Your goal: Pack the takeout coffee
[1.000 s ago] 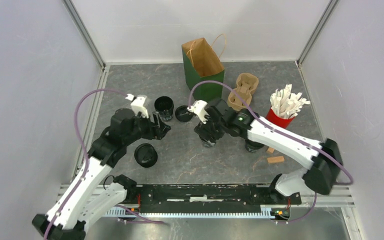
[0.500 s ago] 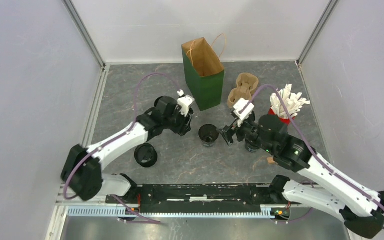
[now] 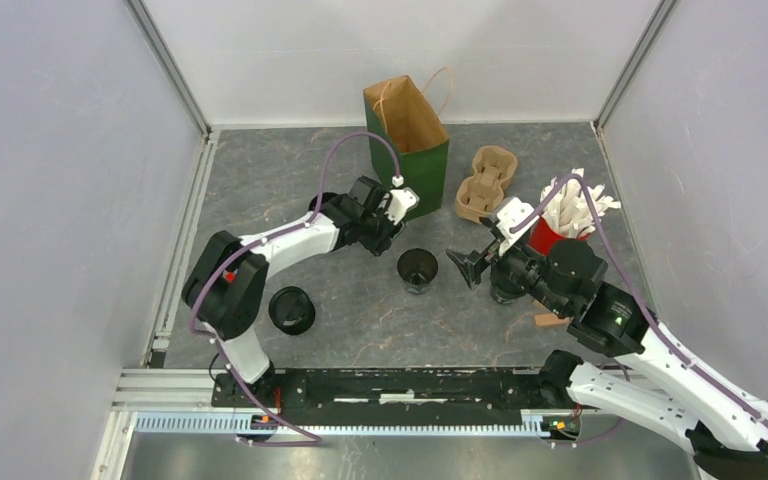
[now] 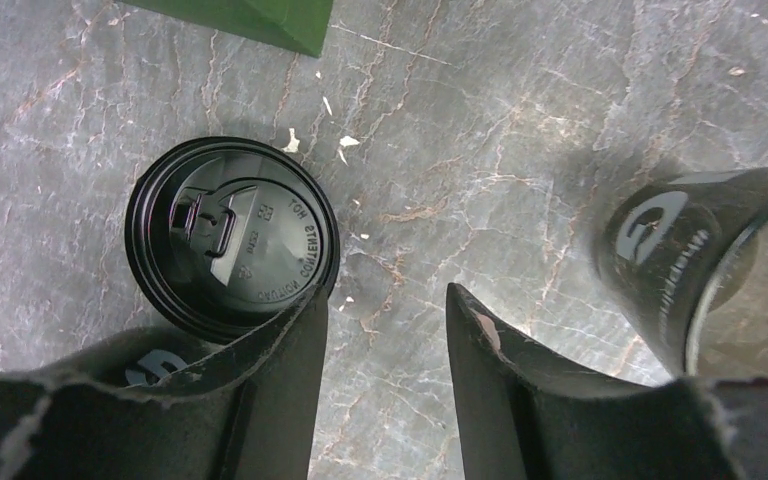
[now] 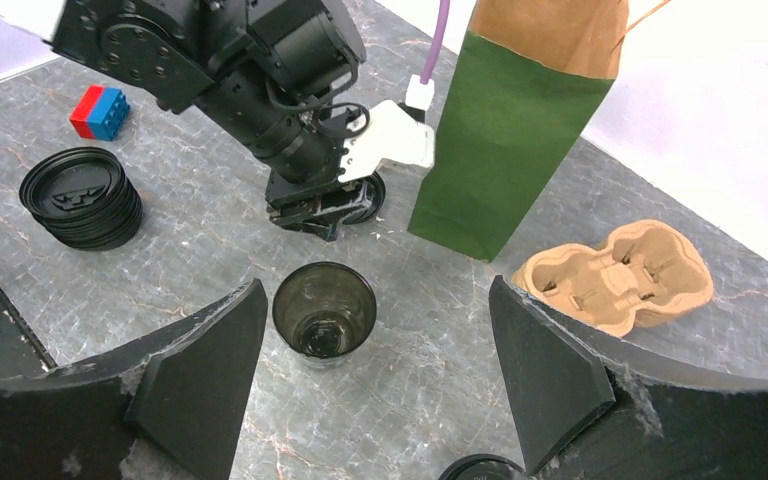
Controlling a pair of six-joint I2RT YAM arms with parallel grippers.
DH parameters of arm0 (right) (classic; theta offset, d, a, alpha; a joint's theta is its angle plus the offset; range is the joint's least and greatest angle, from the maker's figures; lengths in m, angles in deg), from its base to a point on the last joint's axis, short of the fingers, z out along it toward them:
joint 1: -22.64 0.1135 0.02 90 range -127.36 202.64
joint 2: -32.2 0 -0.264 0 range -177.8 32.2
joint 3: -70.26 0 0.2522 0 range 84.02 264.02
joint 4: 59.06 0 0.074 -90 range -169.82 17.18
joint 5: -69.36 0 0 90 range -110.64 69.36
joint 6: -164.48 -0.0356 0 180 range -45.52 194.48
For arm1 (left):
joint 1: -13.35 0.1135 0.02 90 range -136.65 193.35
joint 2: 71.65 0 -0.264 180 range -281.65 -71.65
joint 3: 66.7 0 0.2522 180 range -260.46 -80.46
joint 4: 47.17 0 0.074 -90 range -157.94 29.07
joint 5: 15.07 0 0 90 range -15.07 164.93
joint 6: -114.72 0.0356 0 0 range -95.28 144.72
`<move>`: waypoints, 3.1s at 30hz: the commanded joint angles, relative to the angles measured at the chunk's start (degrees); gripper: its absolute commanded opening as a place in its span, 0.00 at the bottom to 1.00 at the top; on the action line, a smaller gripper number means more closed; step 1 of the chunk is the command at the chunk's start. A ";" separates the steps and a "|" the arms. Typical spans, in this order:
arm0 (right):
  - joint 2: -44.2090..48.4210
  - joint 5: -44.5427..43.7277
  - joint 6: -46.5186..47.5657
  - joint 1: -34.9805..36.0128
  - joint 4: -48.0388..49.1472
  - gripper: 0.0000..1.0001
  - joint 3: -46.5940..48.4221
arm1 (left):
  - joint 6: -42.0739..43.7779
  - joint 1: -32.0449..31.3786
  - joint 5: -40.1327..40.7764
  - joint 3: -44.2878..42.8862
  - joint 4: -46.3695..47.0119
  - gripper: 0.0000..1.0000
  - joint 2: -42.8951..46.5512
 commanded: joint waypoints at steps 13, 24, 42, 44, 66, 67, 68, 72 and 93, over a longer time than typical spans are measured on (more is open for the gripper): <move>2.97 -2.39 -0.37 -0.21 -1.29 0.89 2.92 | 8.26 0.06 6.67 -5.42 1.27 0.55 -9.81; 3.37 -2.39 -0.48 -0.20 -1.43 0.89 2.98 | 9.38 0.06 6.98 -6.46 0.01 0.32 -11.08; 4.44 -0.67 -3.02 -0.14 3.16 0.91 -4.49 | -4.46 -2.62 -1.59 -0.01 -7.09 0.02 9.42; 4.14 0.31 -3.03 -0.24 4.43 0.92 -5.73 | -6.74 -2.58 -1.73 0.49 -7.98 0.02 12.46; 2.15 19.94 16.64 -0.03 56.42 0.98 -32.21 | -67.77 -2.49 -29.07 16.36 23.24 0.02 37.79; 1.88 20.94 17.15 -0.03 57.52 0.98 -32.77 | -70.34 -2.49 -30.93 16.94 25.89 0.02 37.46; 1.66 21.66 17.35 0.05 58.34 0.98 -33.14 | -73.36 -2.49 -32.21 17.84 28.98 0.02 37.27; 1.65 20.78 17.12 0.48 62.69 0.98 -35.17 | -82.40 -2.51 -33.97 21.86 40.21 0.02 36.87; -1.61 23.61 18.75 0.57 56.62 0.98 -32.25 | -80.70 -2.49 -37.39 21.04 37.22 0.02 36.31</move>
